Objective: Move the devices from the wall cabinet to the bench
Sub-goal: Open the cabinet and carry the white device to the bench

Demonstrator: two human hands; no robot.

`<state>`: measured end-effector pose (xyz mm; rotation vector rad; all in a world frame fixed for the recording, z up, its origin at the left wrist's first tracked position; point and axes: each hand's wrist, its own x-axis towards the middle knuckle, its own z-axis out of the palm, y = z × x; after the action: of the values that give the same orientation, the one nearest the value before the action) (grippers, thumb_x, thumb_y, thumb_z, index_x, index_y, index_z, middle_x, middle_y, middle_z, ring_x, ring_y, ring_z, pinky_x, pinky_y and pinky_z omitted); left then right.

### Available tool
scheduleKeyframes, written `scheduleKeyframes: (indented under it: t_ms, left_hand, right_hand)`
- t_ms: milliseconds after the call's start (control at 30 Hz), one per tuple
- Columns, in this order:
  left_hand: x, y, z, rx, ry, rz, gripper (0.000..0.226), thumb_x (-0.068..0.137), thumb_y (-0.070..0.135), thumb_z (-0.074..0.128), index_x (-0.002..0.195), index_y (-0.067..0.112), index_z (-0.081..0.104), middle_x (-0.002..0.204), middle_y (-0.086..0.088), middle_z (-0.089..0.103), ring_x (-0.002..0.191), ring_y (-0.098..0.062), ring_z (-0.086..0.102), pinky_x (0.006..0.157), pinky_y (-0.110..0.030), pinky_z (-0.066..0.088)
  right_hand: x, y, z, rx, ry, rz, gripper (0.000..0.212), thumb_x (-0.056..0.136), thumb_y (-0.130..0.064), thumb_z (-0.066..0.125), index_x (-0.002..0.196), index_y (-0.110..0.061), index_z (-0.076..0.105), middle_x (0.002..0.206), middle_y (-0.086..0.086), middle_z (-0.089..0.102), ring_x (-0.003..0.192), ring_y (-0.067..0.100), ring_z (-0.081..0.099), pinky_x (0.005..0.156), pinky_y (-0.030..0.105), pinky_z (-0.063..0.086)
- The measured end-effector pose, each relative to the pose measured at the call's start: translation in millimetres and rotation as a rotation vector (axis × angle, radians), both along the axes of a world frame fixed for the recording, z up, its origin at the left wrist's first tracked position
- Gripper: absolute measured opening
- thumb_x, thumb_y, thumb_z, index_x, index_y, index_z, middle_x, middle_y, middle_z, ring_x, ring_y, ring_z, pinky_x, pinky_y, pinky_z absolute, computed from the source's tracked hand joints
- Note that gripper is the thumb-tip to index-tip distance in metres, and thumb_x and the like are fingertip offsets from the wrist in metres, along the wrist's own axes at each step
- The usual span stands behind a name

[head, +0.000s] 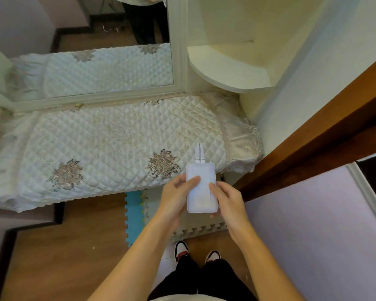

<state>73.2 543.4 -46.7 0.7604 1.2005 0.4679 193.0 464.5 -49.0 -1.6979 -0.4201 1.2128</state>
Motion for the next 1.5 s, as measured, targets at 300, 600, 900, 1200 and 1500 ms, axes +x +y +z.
scheduleKeyframes:
  t_ms: [300,600,900,1200,1500]
  left_hand:
    - [49,45,-44,-0.065,0.041,0.076,0.028,0.088,0.024,0.078,0.111,0.009,0.072,0.111,-0.014,0.074,0.100,-0.029,0.074,0.088,-0.055,0.060]
    - [118,122,-98,0.044,0.189,0.047,0.035,0.084,0.029,0.080,0.108,0.007,0.068,0.106,-0.012,0.075,0.094,-0.025,0.074,0.088,-0.050,0.061]
    - [147,178,-123,0.136,0.324,0.042,0.037,0.087,0.034,0.076,0.113,0.008,0.070,0.108,-0.009,0.074,0.100,-0.026,0.070,0.092,-0.049,0.058]
    - [149,172,-130,0.343,0.588,-0.033,0.044,0.086,0.041,0.076,0.112,0.006,0.068,0.106,-0.006,0.073,0.100,-0.023,0.068,0.089,-0.037,0.055]
    - [119,142,-81,0.763,0.815,-0.354,0.057,0.094,0.047,0.060,0.139,0.011,0.054,0.135,-0.012,0.060,0.125,-0.032,0.053,0.097,-0.045,0.047]
  right_hand:
    - [50,54,-43,-0.074,-0.078,0.023,0.022,0.096,-0.031,0.060,0.100,-0.013,0.071,0.087,0.004,0.069,0.073,0.014,0.062,0.044,0.021,0.040]
    - [117,128,-87,-0.132,-0.098,0.100,0.026,0.099,-0.033,0.054,0.107,-0.014,0.070,0.086,0.001,0.069,0.071,0.015,0.061,0.048,0.023,0.044]
    - [149,194,-109,-0.144,-0.352,0.263,0.026,0.099,-0.034,0.053,0.105,-0.013,0.068,0.091,0.003,0.068,0.089,0.027,0.067,0.077,0.046,0.058]
    - [157,194,-121,-0.163,-0.579,0.258,0.029,0.090,-0.036,0.067,0.105,-0.013,0.075,0.099,0.003,0.073,0.092,0.019,0.065,0.083,0.034,0.053]
    - [159,167,-78,-0.127,-0.827,0.489,0.043,0.094,-0.037,0.055,0.132,-0.016,0.056,0.128,0.007,0.058,0.117,0.025,0.054,0.096,0.040,0.047]
